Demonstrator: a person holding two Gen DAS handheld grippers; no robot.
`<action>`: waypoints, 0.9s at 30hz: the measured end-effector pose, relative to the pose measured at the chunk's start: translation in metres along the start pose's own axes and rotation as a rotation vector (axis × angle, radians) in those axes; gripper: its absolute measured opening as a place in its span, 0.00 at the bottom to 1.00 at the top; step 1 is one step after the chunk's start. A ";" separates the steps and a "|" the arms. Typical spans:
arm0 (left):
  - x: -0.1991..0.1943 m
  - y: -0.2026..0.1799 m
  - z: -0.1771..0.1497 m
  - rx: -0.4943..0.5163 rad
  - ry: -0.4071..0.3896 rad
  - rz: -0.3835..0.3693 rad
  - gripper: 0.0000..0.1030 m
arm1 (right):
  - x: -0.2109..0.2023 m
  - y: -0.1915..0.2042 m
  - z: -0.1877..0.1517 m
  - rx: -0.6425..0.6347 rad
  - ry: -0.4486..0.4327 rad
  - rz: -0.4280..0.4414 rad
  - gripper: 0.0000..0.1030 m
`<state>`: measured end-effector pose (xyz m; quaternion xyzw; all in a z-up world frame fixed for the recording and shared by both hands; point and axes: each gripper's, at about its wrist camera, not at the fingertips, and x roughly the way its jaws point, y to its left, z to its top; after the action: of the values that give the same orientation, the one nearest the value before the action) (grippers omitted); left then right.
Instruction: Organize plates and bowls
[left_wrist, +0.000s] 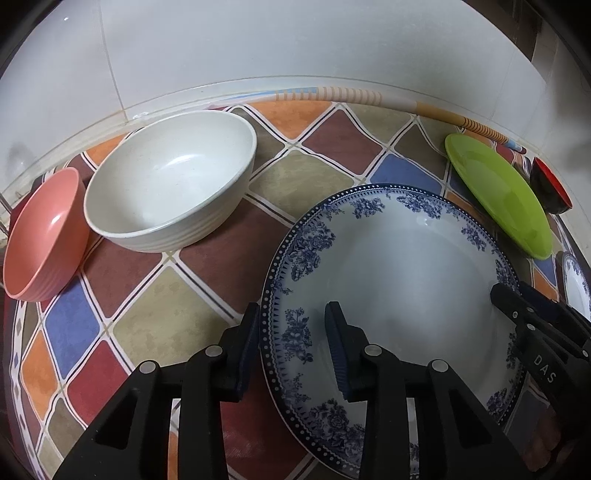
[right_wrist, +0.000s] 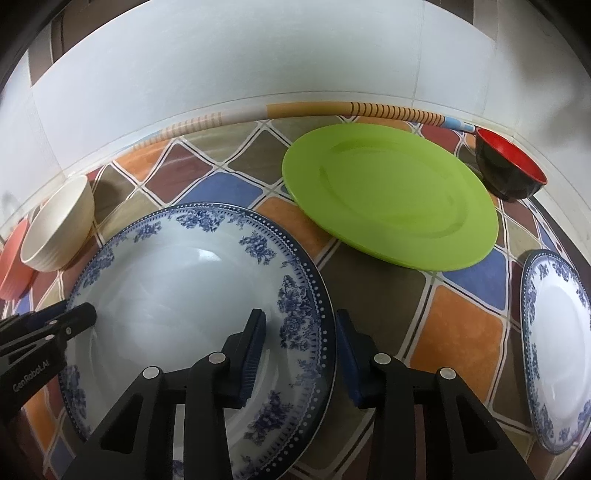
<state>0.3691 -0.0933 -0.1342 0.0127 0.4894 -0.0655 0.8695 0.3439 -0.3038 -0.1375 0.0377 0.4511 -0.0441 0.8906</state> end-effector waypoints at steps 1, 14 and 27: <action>-0.001 0.000 0.000 -0.003 -0.002 0.002 0.34 | -0.001 0.000 0.000 -0.002 0.002 0.002 0.37; -0.065 0.036 -0.039 -0.087 -0.065 0.074 0.34 | -0.040 0.022 -0.017 -0.059 -0.023 0.066 0.36; -0.120 0.102 -0.095 -0.197 -0.094 0.141 0.34 | -0.089 0.095 -0.049 -0.145 -0.050 0.155 0.36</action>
<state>0.2393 0.0279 -0.0856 -0.0416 0.4502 0.0435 0.8909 0.2630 -0.2006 -0.0924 0.0067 0.4267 0.0568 0.9026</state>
